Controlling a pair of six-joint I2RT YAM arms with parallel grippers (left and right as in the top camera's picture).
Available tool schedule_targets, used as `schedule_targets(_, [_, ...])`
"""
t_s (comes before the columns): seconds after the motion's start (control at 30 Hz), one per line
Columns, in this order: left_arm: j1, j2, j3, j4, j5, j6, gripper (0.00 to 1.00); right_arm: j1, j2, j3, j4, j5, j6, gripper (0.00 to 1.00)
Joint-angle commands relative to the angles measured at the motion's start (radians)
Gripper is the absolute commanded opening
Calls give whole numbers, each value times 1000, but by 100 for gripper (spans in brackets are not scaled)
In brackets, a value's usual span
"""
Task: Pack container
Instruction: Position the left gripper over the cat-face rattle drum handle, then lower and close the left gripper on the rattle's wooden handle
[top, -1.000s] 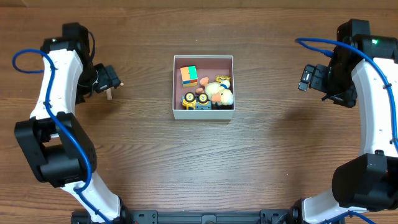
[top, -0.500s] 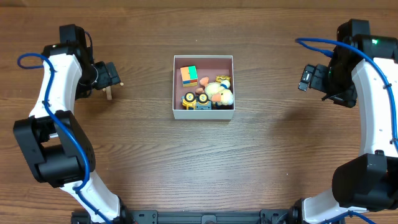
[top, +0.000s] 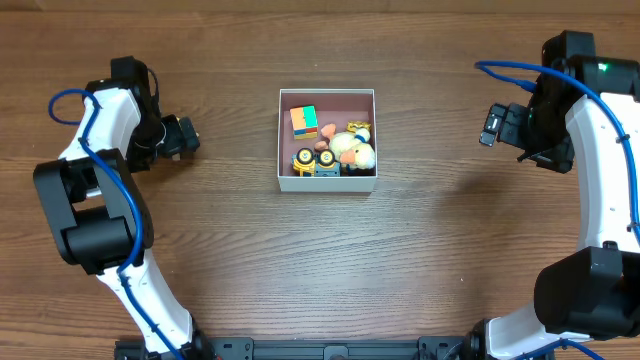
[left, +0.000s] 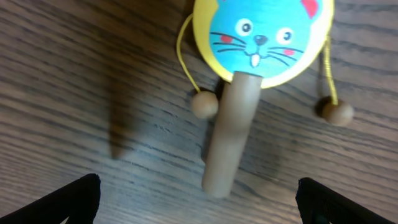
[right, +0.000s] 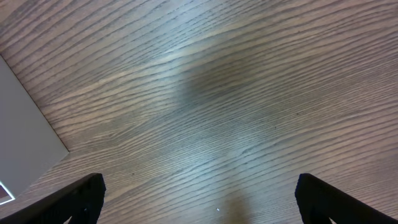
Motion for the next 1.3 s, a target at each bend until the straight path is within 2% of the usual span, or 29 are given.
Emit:
schedule_targets(0.0, [8,12,-14,25,4,32,100,-5,-12,7,3,2,3,100])
schedule_targets(0.23, [8,12,-16,50,6,76,100,-5,-12,7,6,2,3,100])
schedule_targets(1.27, [10,14,-32,74,4,71,100,-5,-12,7,6,2,3,100])
